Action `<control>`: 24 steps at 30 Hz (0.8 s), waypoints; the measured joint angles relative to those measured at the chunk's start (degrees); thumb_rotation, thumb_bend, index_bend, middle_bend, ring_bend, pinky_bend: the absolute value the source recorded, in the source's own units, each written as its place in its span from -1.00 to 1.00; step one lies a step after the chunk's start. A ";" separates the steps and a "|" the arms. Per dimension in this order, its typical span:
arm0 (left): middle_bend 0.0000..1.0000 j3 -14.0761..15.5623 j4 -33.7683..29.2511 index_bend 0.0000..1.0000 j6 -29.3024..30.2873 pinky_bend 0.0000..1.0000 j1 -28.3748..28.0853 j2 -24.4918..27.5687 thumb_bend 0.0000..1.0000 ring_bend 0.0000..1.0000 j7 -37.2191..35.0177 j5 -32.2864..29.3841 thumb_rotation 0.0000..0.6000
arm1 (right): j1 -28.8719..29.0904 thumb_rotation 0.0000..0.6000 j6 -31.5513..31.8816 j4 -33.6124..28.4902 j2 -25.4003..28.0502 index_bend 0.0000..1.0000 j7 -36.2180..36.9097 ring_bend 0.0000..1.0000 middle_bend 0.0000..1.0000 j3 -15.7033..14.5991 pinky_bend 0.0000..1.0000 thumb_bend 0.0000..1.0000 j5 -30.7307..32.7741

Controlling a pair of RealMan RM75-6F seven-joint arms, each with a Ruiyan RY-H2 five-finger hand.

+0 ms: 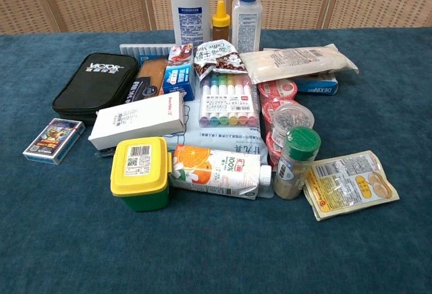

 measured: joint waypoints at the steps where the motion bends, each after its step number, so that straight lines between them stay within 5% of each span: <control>1: -1.00 0.00 -0.12 -0.96 -0.14 -1.00 -0.07 0.02 -0.15 -1.00 0.21 -0.07 1.00 | 0.01 1.00 -0.07 0.03 -0.02 -1.00 0.24 -1.00 -0.73 0.01 -1.00 -0.67 -0.02; 14: -1.00 -0.16 -0.36 -1.00 -4.45 -1.00 -3.11 -0.52 -0.16 -1.00 1.00 0.70 1.00 | -0.21 1.00 -0.14 -1.21 0.38 -1.00 0.80 -1.00 -0.73 -0.35 -1.00 -0.66 -0.97; 24: -1.00 0.00 -0.05 -1.00 -15.73 -1.00 -10.42 -2.89 -0.71 -1.00 0.69 2.10 0.98 | -0.87 1.00 0.63 -3.15 1.58 -1.00 0.28 -1.00 -0.73 -0.46 -1.00 -0.66 -1.24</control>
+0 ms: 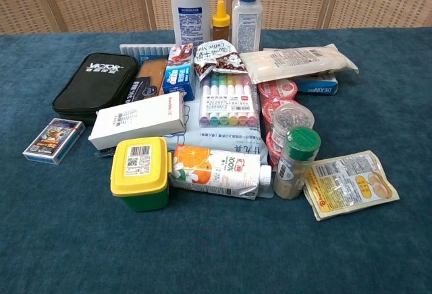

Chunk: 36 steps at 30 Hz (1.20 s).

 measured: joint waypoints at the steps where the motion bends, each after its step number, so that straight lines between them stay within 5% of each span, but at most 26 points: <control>1: -1.00 -0.13 0.06 -1.00 -1.41 -1.00 -1.08 -0.74 -0.76 -1.00 0.41 -0.19 0.95 | -0.04 1.00 0.07 -0.08 0.08 -1.00 0.07 -1.00 -0.73 0.02 -1.00 -0.66 -0.05; 14: -1.00 -3.99 4.48 -1.00 -10.71 -1.00 -11.06 -14.45 -0.82 -1.00 10.08 -8.73 0.87 | -1.86 1.00 1.54 -0.28 1.24 -1.00 2.42 -1.00 -0.73 -0.43 -1.00 -0.66 -0.38; 30: -1.00 -6.93 16.69 -1.00 -20.55 -1.00 -21.05 -28.36 -0.82 -0.99 6.09 -15.22 0.93 | -3.99 1.00 2.90 -0.99 2.98 -1.00 4.66 -1.00 -0.73 -0.59 -1.00 -0.66 0.15; 32: -0.98 -6.95 18.26 -0.99 -20.88 -1.00 -21.74 -29.90 -0.82 -0.86 5.66 -15.44 0.99 | -4.12 1.00 2.87 -1.09 3.12 -1.00 4.93 -1.00 -0.73 -0.60 -1.00 -0.66 0.14; 36: -0.56 -7.19 20.16 -0.58 -19.68 -1.00 -22.21 -31.92 -0.77 -0.17 4.88 -15.44 1.00 | -4.33 1.00 3.00 -1.17 3.24 -1.00 5.01 -1.00 -0.73 -0.56 -1.00 -0.66 0.13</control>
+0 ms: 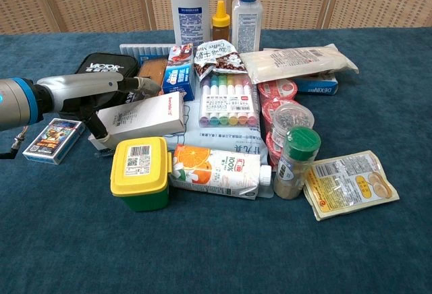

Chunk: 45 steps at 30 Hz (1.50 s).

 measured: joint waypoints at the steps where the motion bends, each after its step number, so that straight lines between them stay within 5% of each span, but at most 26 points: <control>1: -0.47 -0.04 0.32 -0.49 0.60 -1.00 0.01 -0.31 -0.75 -0.06 -0.10 0.06 1.00 | -0.02 1.00 0.00 0.01 0.01 -1.00 0.00 -1.00 -0.73 0.02 -1.00 -0.66 0.06; 3: -0.30 -0.04 1.29 -0.30 1.73 -0.96 0.01 -1.02 -0.69 0.17 -0.23 0.04 1.00 | -0.05 1.00 -0.07 0.08 -0.01 -1.00 0.14 -1.00 -0.73 0.08 -1.00 -0.66 0.21; 9: -0.12 0.17 2.94 -0.14 0.94 -0.66 -0.52 -1.63 -0.68 0.36 -0.81 -1.25 1.00 | -0.09 1.00 -0.37 0.42 -0.25 -1.00 0.75 -1.00 -0.73 0.18 -1.00 -0.66 0.31; 19: -0.12 -2.88 -1.84 -0.15 4.64 -0.65 0.94 3.84 -0.66 0.37 -9.66 -0.11 1.00 | 0.01 1.00 -0.64 0.57 -0.45 -1.00 0.76 -1.00 -0.73 0.32 -1.00 -0.67 0.23; 26: -0.12 -4.83 -9.93 -0.16 8.02 -0.66 2.84 12.74 -0.67 0.37 -18.69 4.58 1.00 | 0.25 1.00 -1.11 1.17 -1.26 -1.00 1.03 -1.00 -0.73 0.27 -1.00 -0.66 0.10; 33: -0.12 -4.66 -14.50 -0.16 9.85 -0.66 3.47 15.95 -0.67 0.37 -25.27 9.83 1.00 | 0.23 1.00 -1.51 1.72 -1.44 -1.00 1.42 -1.00 -0.73 0.14 -1.00 -0.66 0.09; 45: -0.11 -8.56 -20.45 -0.15 20.17 -0.66 5.30 22.32 -0.67 0.37 -32.58 12.89 1.00 | 0.00 1.00 -1.98 2.29 -1.65 -1.00 2.41 -1.00 -0.73 -0.03 -1.00 -0.66 0.26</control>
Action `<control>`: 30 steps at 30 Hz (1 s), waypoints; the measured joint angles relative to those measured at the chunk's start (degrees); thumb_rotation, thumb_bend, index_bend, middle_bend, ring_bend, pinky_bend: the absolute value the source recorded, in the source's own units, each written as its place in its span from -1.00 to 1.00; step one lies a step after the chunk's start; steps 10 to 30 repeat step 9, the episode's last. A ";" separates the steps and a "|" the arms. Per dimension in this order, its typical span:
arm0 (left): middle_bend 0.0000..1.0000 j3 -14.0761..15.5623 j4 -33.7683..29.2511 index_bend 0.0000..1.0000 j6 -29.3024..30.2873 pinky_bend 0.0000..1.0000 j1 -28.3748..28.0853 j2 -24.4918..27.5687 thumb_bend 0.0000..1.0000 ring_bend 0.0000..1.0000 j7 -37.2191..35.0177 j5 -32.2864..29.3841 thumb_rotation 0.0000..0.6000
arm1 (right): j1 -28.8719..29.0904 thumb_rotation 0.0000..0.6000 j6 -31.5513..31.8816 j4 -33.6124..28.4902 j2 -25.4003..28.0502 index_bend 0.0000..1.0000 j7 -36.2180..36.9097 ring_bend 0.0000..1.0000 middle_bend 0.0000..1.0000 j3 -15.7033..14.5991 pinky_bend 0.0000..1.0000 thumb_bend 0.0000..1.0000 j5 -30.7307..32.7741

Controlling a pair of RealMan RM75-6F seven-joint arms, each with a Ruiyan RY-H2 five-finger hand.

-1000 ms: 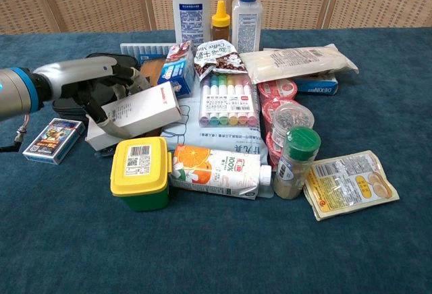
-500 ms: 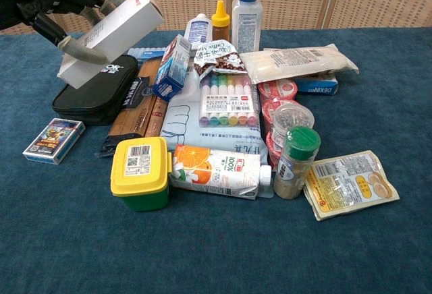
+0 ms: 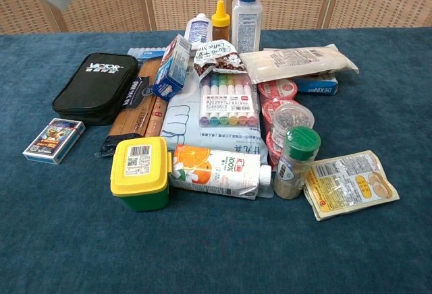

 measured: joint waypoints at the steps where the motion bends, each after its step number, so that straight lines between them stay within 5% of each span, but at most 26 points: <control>1: -0.10 -0.54 -0.43 -0.15 0.76 -0.66 0.17 0.57 -0.67 0.37 -0.84 0.00 1.00 | 0.01 1.00 -0.02 0.09 -0.08 -1.00 0.06 -1.00 -0.73 -0.01 -1.00 -0.66 -0.01; 9: -0.10 -4.25 -4.14 -0.14 5.08 -0.66 0.96 5.06 -0.67 0.37 -5.56 -0.37 1.00 | -0.24 1.00 0.12 0.53 -0.09 -1.00 0.62 -1.00 -0.73 0.02 -1.00 -0.66 0.00; 30: -0.10 -4.25 -4.14 -0.14 5.08 -0.66 0.96 5.06 -0.67 0.37 -5.56 -0.37 1.00 | -0.24 1.00 0.12 0.53 -0.09 -1.00 0.62 -1.00 -0.73 0.02 -1.00 -0.66 0.00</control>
